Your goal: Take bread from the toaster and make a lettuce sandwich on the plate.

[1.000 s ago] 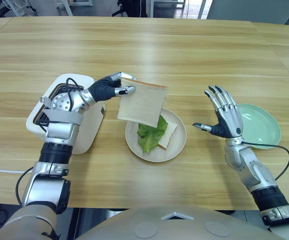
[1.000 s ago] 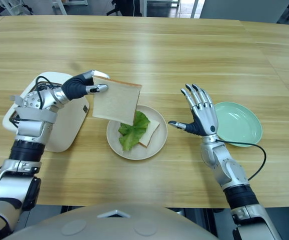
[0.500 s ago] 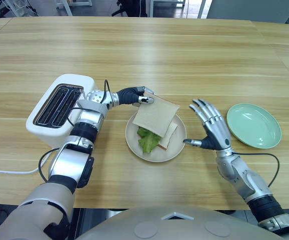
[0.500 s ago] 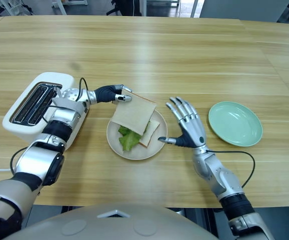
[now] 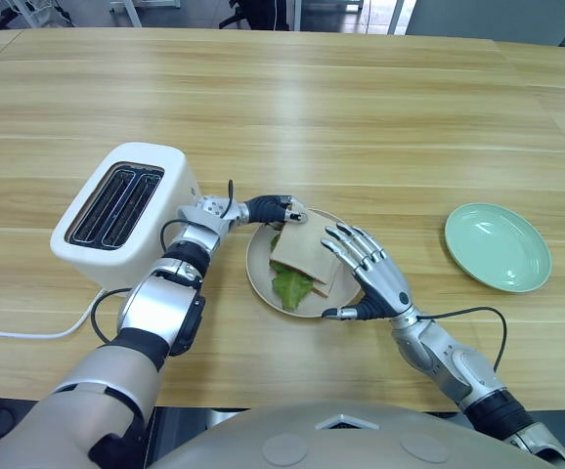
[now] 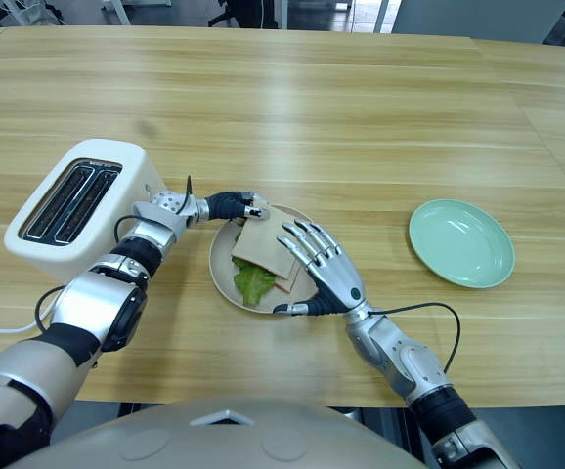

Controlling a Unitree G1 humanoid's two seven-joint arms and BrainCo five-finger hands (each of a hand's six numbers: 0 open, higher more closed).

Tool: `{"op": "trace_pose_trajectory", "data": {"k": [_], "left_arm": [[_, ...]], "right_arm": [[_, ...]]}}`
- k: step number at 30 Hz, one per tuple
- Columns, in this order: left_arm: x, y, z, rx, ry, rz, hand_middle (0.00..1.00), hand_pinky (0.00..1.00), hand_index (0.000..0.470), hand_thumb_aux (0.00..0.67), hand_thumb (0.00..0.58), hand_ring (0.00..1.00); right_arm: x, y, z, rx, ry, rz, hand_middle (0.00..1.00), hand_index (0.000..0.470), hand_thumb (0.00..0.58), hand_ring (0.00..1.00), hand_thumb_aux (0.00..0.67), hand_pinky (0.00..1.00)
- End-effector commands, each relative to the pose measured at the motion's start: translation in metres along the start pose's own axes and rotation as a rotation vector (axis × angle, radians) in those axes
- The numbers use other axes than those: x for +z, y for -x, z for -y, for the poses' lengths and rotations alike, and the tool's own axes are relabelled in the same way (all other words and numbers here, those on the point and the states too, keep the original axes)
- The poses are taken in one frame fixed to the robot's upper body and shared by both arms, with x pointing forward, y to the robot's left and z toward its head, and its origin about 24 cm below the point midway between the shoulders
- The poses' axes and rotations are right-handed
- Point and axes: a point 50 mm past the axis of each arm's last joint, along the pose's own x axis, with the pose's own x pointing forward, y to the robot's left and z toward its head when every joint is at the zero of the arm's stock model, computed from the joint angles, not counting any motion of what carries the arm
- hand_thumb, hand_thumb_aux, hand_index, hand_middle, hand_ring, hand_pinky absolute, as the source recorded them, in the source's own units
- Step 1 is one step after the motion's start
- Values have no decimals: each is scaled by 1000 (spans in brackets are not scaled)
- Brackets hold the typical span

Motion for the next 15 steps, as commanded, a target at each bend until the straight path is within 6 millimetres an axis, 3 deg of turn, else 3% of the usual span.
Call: {"op": "trace_pose_trajectory", "data": {"k": [1, 7, 15], "left_arm": [[-8, -2, 7, -33, -1, -45, 1000, 1000, 460, 670, 580, 1000], [-9, -4, 7, -19, -4, -69, 1000, 1000, 460, 670, 580, 1000], [-7, -7, 5, 20, -24, -83, 1000, 1000, 460, 670, 580, 1000]], "right_arm": [[1, 0, -7, 45, 11, 6, 0, 0, 0, 0, 0, 0], [-1, 4, -21, 138, 16, -4, 0, 0, 0, 0, 0, 0], [-9, 26, -49, 405, -19, -70, 0, 0, 0, 0, 0, 0]]}}
